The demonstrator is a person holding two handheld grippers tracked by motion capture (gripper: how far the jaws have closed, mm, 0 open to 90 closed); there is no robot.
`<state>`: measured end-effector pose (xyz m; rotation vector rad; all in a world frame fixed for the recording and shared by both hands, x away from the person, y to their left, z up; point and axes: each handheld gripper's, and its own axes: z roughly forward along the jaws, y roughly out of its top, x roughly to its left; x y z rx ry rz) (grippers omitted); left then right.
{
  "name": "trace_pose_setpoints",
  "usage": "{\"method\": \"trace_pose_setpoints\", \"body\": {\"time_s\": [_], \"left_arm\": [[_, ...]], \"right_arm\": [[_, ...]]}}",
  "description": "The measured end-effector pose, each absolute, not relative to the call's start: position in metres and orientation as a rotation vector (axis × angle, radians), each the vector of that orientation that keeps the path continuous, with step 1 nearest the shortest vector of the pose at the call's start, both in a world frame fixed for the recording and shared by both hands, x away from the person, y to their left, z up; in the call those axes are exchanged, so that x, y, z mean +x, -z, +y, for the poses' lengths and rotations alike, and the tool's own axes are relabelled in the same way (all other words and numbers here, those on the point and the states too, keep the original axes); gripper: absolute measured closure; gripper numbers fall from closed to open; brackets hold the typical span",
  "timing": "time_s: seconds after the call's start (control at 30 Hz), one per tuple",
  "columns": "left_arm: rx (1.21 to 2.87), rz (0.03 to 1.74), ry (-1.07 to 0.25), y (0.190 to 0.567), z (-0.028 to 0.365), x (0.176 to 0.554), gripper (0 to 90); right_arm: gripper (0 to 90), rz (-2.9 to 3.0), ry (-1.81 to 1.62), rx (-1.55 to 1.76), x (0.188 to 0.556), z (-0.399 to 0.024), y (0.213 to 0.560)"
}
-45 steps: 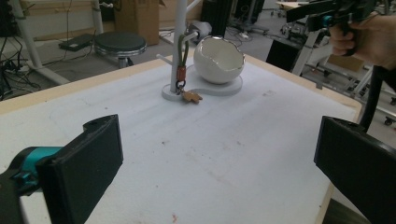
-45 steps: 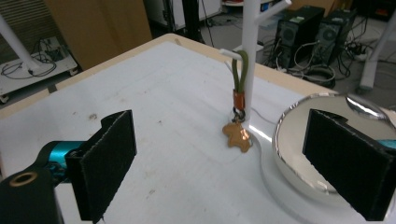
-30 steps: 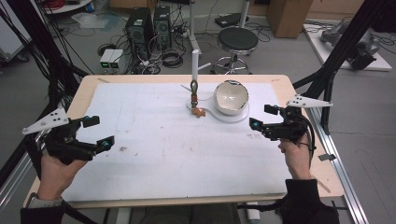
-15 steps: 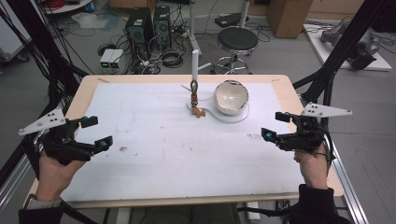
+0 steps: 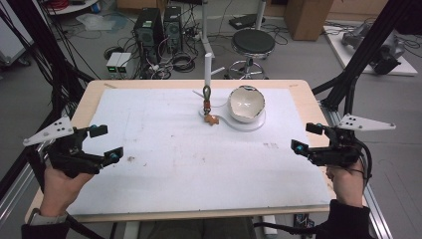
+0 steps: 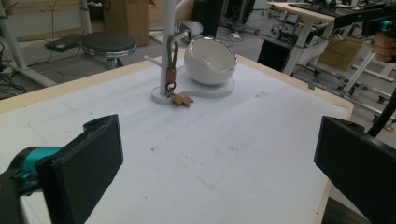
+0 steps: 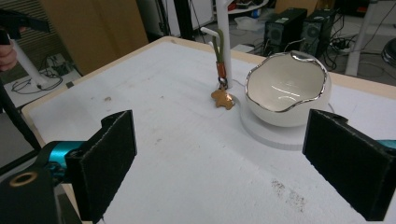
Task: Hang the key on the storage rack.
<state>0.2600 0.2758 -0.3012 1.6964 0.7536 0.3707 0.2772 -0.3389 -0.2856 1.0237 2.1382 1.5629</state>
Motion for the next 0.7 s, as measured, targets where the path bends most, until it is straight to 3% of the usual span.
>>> {"method": "trace_pose_setpoints", "body": {"time_s": [0.7], "left_arm": [[1.711,0.768,-0.37,0.3064,0.2724,0.2619,1.7]], "right_arm": [[9.1,2.167,-1.564,1.014,0.2782,-0.3345,0.2891]]}}
